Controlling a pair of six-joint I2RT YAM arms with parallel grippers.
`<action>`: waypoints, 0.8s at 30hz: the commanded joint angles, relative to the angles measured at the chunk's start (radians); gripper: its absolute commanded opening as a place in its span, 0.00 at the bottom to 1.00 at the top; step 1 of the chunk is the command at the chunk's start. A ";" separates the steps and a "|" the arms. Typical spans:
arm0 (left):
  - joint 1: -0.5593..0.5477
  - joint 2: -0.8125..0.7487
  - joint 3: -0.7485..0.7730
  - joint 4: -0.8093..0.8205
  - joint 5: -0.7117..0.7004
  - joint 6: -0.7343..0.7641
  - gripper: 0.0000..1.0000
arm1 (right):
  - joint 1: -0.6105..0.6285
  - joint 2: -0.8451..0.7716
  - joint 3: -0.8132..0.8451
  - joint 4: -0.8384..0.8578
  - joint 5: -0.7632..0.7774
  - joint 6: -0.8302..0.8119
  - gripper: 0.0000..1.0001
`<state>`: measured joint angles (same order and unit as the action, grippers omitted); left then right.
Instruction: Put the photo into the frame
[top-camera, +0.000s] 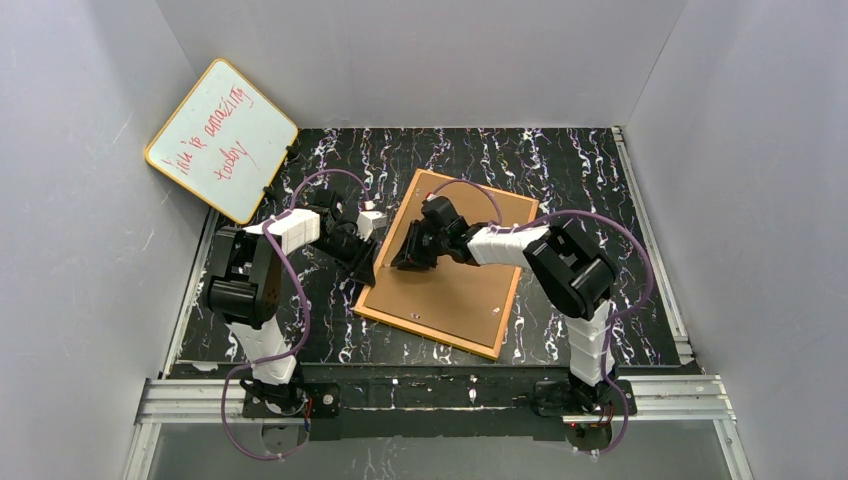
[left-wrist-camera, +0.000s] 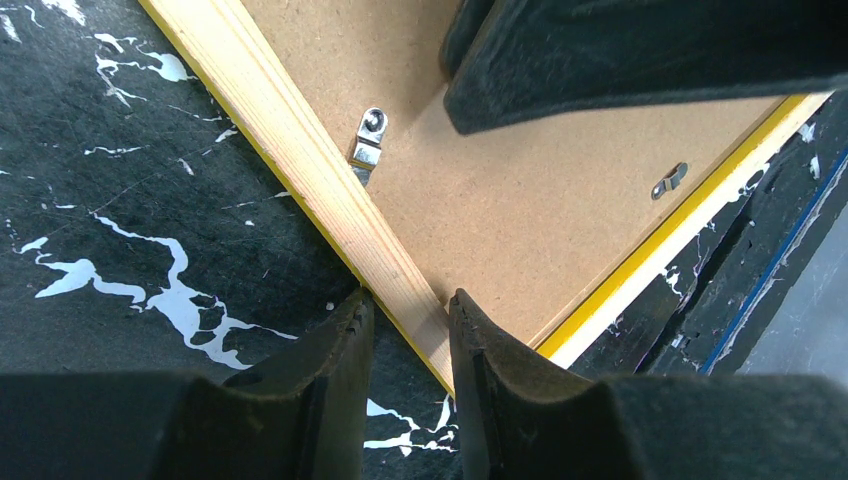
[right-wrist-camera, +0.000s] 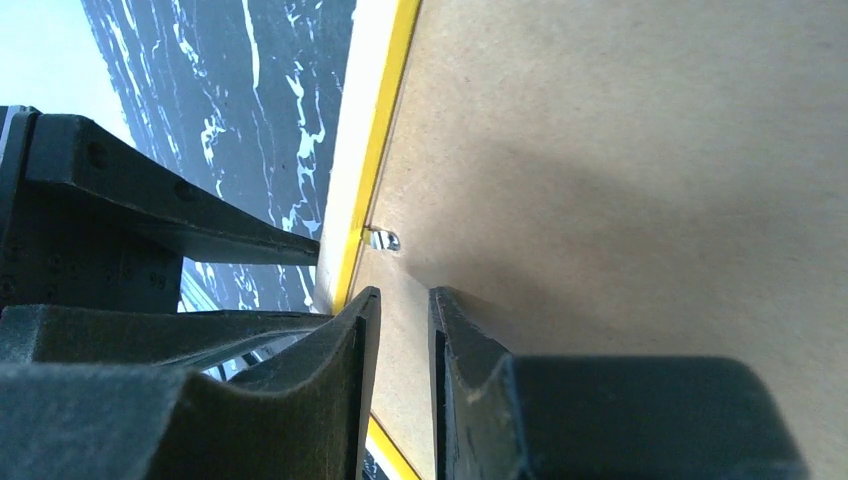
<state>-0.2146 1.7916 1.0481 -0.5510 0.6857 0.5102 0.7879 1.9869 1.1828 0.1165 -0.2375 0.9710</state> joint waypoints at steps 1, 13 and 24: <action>-0.014 0.022 -0.034 -0.044 -0.026 0.060 0.18 | 0.022 0.043 0.050 0.024 -0.033 0.012 0.33; -0.014 0.016 -0.056 -0.045 -0.010 0.064 0.16 | 0.031 0.099 0.117 0.039 -0.077 0.049 0.34; 0.001 -0.059 0.141 -0.243 0.073 0.120 0.47 | -0.263 -0.023 0.240 -0.175 0.072 -0.160 0.41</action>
<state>-0.2127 1.7817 1.0725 -0.6518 0.6907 0.5766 0.6411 2.0087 1.3170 0.0170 -0.2443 0.9119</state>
